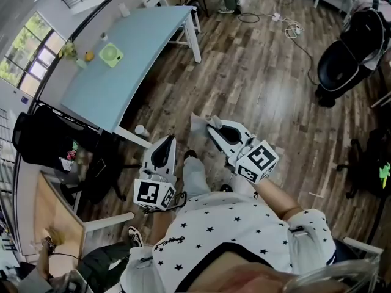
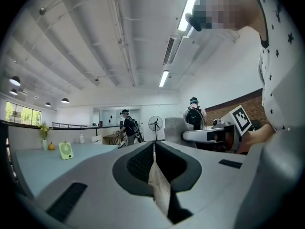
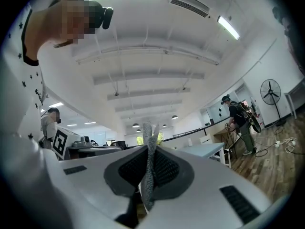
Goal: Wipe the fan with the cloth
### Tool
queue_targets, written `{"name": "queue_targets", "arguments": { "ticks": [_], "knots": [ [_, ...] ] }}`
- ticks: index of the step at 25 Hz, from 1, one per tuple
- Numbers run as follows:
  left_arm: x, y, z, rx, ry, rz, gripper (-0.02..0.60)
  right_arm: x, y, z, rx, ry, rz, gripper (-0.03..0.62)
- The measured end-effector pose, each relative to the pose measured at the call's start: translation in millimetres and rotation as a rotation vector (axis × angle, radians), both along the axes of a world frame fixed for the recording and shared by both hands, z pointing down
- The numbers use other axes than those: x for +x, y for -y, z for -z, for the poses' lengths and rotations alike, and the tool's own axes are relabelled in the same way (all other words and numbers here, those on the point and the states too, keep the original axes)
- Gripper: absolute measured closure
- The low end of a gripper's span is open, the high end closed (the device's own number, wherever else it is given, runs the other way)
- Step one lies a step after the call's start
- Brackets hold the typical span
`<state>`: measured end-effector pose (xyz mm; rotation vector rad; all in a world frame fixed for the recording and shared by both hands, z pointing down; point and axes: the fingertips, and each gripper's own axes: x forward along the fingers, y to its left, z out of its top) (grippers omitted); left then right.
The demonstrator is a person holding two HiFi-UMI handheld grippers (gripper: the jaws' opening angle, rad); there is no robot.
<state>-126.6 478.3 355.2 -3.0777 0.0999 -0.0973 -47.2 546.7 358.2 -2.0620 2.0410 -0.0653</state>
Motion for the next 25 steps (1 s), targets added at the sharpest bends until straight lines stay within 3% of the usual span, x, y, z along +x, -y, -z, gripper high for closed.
{"name": "queue_targets", "arguments": {
  "ticks": [10,25],
  "knots": [
    [15,39,-5,-0.011,-0.013,0.025,0.546,12,45,2,-0.016,-0.027,0.061,0.576],
    [7,169,-51,-0.088,0.031,0.161,0.546,26,180,-35,-0.092,0.012,0.152,0.576]
  ]
}}
